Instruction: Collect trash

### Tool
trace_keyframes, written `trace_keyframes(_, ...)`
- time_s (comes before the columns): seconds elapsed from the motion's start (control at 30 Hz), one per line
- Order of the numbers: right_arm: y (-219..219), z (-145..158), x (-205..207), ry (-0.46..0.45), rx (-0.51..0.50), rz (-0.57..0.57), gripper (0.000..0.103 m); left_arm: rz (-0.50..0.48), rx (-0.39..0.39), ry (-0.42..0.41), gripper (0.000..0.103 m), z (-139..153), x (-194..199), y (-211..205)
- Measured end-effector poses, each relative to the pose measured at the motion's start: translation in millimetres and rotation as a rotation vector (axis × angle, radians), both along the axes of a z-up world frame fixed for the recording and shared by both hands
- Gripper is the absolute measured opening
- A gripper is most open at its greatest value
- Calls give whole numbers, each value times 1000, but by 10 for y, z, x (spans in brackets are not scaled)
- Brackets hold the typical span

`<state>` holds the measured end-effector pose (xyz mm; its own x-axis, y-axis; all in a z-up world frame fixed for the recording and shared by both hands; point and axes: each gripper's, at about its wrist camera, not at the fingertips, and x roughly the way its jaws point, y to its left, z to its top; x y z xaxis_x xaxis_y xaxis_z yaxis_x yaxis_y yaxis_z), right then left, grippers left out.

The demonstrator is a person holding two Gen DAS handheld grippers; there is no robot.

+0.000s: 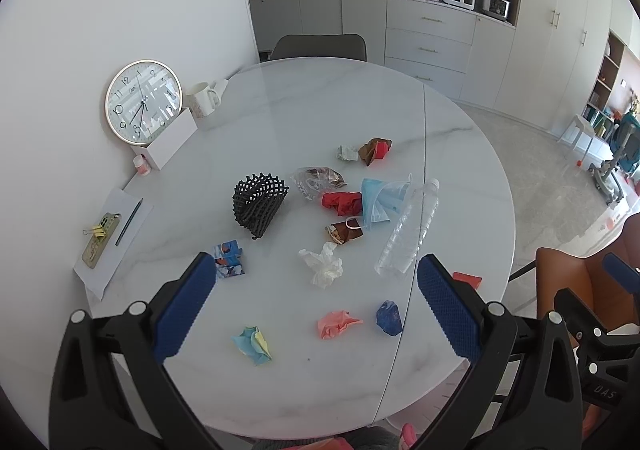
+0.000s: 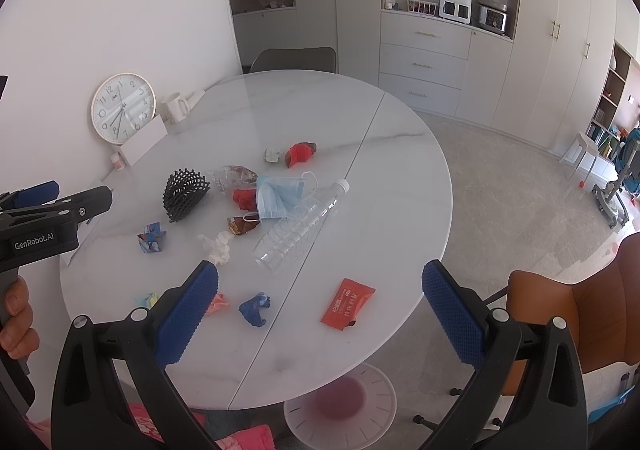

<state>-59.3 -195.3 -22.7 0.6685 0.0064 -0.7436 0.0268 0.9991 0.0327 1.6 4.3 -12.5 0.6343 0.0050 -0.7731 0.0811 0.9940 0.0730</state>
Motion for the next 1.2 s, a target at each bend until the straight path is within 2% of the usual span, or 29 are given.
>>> trace_keyframes(0.67, 28, -55, -8, 4, -4, 0, 101, 14, -5, 8, 97, -19, 6, 91)
trace_keyframes(0.83, 23, -41, -40, -40, 6, 16, 101, -5, -20, -24, 97, -36, -18, 126)
trace_keyframes(0.97, 3, -80, -61, -98, 77, 37, 101, -37, -42, -31, 97, -119, -26, 174)
trace_keyframes(1.03, 28, -136, -72, -119, 66, 46, 101, -48, -36, -38, 97, -191, -39, 210)
trace_keyframes(1.2, 162, -360, 18, -70, -1, 68, 101, -58, -80, -51, 97, -394, -84, 374)
